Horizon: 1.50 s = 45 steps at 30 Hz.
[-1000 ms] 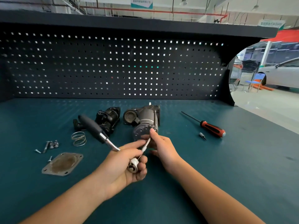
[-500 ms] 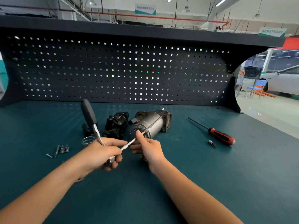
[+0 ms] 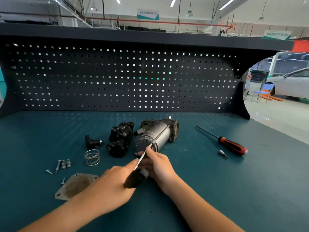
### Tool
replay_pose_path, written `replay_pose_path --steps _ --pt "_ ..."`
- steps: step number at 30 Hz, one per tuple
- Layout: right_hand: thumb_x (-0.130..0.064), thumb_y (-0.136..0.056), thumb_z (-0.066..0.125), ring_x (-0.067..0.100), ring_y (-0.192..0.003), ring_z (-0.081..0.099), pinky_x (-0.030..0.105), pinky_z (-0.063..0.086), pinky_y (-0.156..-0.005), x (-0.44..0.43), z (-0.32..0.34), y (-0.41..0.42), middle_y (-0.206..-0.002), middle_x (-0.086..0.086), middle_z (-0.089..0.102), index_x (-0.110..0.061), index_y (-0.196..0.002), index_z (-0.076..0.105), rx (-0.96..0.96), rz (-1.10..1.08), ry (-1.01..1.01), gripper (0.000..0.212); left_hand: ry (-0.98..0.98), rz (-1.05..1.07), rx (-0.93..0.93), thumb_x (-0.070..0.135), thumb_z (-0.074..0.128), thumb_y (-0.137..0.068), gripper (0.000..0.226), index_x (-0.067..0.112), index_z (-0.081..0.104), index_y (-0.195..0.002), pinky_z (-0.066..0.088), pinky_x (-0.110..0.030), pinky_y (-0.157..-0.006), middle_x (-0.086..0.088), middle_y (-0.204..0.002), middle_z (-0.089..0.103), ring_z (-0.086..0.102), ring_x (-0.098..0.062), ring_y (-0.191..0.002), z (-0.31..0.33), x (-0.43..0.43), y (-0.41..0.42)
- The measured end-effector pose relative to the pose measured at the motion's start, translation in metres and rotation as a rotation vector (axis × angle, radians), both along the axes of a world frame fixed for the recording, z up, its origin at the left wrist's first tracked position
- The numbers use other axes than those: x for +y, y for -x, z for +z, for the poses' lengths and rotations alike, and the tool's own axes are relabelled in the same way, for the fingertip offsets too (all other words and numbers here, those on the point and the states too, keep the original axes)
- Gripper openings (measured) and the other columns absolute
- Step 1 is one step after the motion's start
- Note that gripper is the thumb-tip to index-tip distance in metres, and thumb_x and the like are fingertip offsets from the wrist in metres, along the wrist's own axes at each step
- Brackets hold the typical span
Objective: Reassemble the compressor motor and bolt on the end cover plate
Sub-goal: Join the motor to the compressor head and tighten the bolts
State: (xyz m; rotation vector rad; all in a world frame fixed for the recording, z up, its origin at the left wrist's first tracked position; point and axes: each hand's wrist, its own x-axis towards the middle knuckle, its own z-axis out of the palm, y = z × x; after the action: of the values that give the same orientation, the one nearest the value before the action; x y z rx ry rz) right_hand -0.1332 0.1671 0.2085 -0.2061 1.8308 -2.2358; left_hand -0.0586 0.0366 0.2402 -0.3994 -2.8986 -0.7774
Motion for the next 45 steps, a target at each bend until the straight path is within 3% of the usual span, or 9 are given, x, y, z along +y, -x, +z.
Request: replay_pose_path --steps 5,9,13,18,21,24,27,34,45 --pt "-0.034 -0.099 0.042 0.009 -0.052 0.058 0.018 0.041 -0.051 -0.003 -0.002 -0.001 -0.059 0.000 0.066 -0.009 -0.084 0.061 0.052 -0.032 -0.088 0.034 -0.213 0.007 -0.075 0.025 0.049 -0.093 0.053 0.071 0.026 -0.104 0.045 -0.012 -0.073 0.021 -0.086 0.064 0.061 0.002 -0.078 -0.019 -0.009 0.006" --pt "-0.032 -0.095 0.050 0.006 -0.046 0.056 0.015 0.039 -0.046 0.000 -0.001 -0.002 -0.054 -0.002 0.064 -0.013 -0.074 0.058 0.069 -0.023 -0.163 0.030 -0.622 0.055 -0.203 0.006 0.053 -0.093 0.047 0.042 0.043 -0.121 0.052 -0.022 -0.058 0.000 -0.086 0.068 0.064 -0.005 -0.061 -0.033 -0.011 0.014" --pt "-0.025 -0.088 0.060 0.006 -0.047 0.052 0.014 0.038 -0.047 0.014 0.000 0.002 -0.053 -0.003 0.061 -0.013 -0.068 0.061 0.171 -0.168 -0.346 0.023 -1.193 0.133 -0.389 0.000 0.049 -0.092 0.030 0.019 0.063 -0.110 0.042 -0.023 -0.037 -0.011 -0.070 0.068 0.050 -0.014 -0.040 -0.025 -0.014 0.017" --pt "-0.025 -0.093 0.054 0.006 -0.042 0.049 0.015 0.035 -0.041 0.018 -0.001 0.006 -0.050 -0.004 0.059 -0.013 -0.068 0.059 0.128 -0.241 -0.284 0.028 -1.690 0.163 -0.704 0.015 0.054 -0.070 0.029 -0.003 0.069 -0.088 0.030 -0.009 -0.027 -0.015 -0.065 0.063 0.031 -0.007 -0.028 -0.012 -0.017 0.021" --pt "-0.029 -0.095 0.050 0.006 -0.041 0.049 0.014 0.036 -0.041 0.010 -0.004 0.004 -0.050 -0.004 0.060 -0.015 -0.068 0.060 0.149 -0.194 -0.306 0.032 -1.560 0.083 -0.695 0.013 0.057 -0.067 0.024 0.001 0.075 -0.077 0.024 -0.009 -0.028 -0.013 -0.064 0.061 0.029 -0.006 -0.029 -0.010 -0.019 0.020" --pt "-0.030 -0.096 0.048 0.006 -0.040 0.049 0.013 0.036 -0.043 0.007 -0.006 0.003 -0.051 -0.003 0.060 -0.014 -0.068 0.060 0.169 -0.176 -0.313 0.035 -1.334 -0.039 -0.620 0.022 0.065 -0.067 0.031 0.019 0.076 -0.095 0.027 -0.013 -0.031 -0.015 -0.065 0.060 0.038 -0.010 -0.036 -0.012 -0.017 0.013" --pt "-0.035 -0.097 0.045 0.007 -0.043 0.051 0.014 0.036 -0.044 0.009 -0.002 0.002 -0.055 -0.001 0.063 -0.013 -0.071 0.062 0.142 -0.161 -0.247 0.037 -1.282 -0.083 -0.571 0.027 0.069 -0.058 0.048 0.030 0.070 -0.106 0.030 -0.015 -0.033 -0.012 -0.061 0.055 0.042 -0.013 -0.040 -0.012 -0.009 0.006" --pt "-0.041 -0.094 0.047 0.007 -0.045 0.053 0.015 0.038 -0.044 0.001 0.002 -0.005 -0.055 -0.002 0.065 -0.012 -0.076 0.061 0.120 -0.081 -0.158 0.037 -1.224 0.025 -0.490 -0.003 0.055 -0.085 0.042 0.025 0.062 -0.115 0.025 -0.015 -0.034 -0.008 -0.055 0.051 0.039 -0.011 -0.039 -0.013 -0.004 0.008" --pt "-0.028 -0.095 0.049 0.007 -0.047 0.055 0.016 0.039 -0.047 -0.005 0.003 -0.008 -0.052 -0.005 0.062 -0.013 -0.068 0.059 0.112 -0.060 -0.150 0.033 -1.165 0.019 -0.433 -0.003 0.049 -0.088 0.040 0.026 0.067 -0.109 0.026 -0.017 -0.036 -0.009 -0.055 0.051 0.039 -0.013 -0.039 -0.017 -0.007 0.011"
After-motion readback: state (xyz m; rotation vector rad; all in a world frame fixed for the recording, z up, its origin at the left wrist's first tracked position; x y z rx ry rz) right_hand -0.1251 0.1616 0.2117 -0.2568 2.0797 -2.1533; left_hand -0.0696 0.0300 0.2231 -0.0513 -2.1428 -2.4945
